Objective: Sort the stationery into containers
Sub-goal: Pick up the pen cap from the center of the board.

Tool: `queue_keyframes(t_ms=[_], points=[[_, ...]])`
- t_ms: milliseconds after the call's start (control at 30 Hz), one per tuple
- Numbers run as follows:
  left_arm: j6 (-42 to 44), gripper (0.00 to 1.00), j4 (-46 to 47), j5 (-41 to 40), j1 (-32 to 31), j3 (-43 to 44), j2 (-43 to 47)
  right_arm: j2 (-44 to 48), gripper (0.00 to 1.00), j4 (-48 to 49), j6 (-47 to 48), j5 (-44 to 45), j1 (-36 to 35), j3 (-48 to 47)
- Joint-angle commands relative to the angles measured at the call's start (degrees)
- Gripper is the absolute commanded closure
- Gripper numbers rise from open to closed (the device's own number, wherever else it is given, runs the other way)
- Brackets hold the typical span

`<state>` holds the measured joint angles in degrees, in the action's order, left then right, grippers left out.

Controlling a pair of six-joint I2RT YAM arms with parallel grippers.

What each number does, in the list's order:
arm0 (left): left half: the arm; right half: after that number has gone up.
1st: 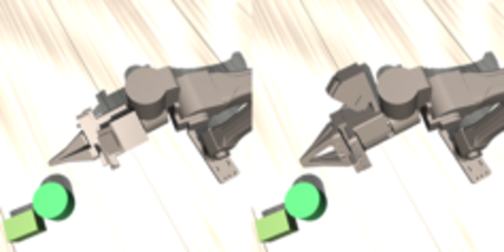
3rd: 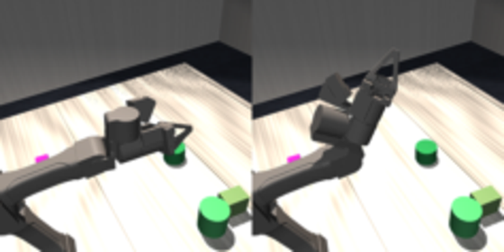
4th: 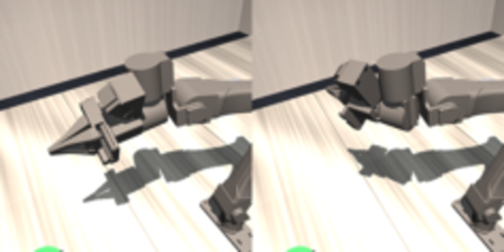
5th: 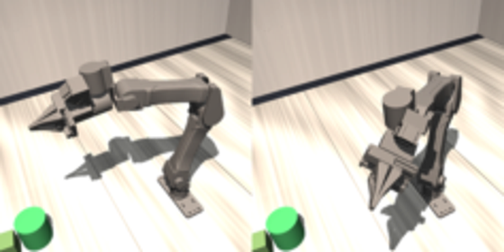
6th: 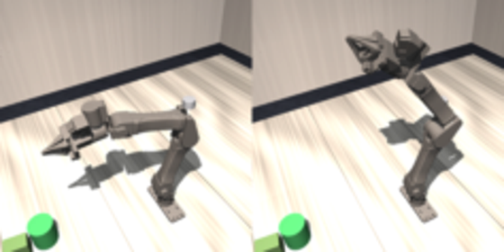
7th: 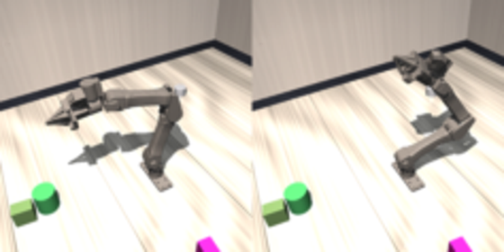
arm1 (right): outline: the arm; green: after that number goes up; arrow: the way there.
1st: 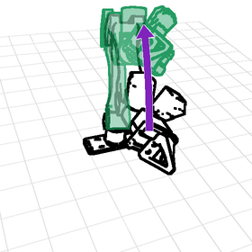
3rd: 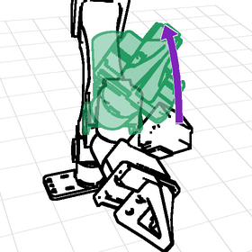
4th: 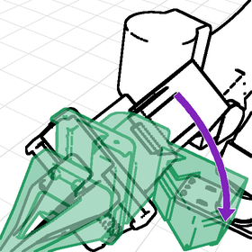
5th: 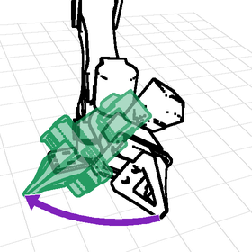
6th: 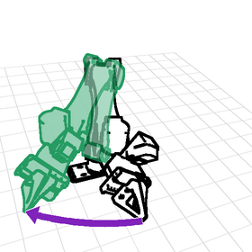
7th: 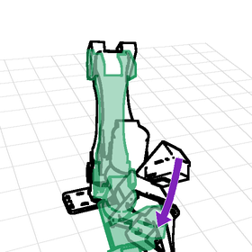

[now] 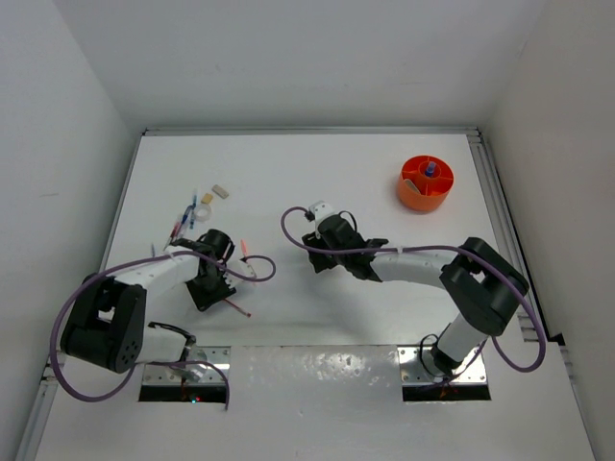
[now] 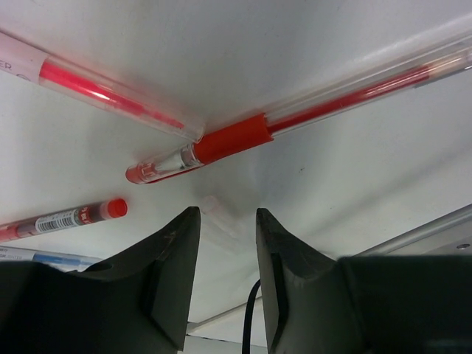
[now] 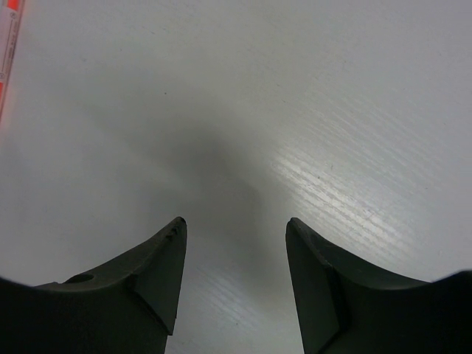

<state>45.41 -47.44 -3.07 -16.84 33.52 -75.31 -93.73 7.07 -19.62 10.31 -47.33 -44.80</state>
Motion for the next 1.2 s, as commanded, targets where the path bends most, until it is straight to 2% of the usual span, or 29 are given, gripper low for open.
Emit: queue_keyframes(t_ms=[0, 533, 900, 1167], points=[[1.00, 0.66, 1.74, -0.53, -0.30, -0.47, -0.37, 1.18, 0.45, 0.31, 1.33, 1.30, 0.48, -0.03], [1.44, 0.75, 2.71, 0.26, 1.46, -0.56, -0.37, 2.94, 0.44, -0.39, 3.18, 2.26, 2.42, 0.41], [1.35, 0.70, 1.04, 0.52, 2.86, -0.47, 0.51, 3.82, 0.44, -0.22, 4.24, 2.35, 3.30, 0.67], [2.23, 0.79, 1.30, -0.18, 3.57, -1.00, 0.34, 4.44, 0.44, -0.04, 4.41, 2.61, 3.82, 1.11]])
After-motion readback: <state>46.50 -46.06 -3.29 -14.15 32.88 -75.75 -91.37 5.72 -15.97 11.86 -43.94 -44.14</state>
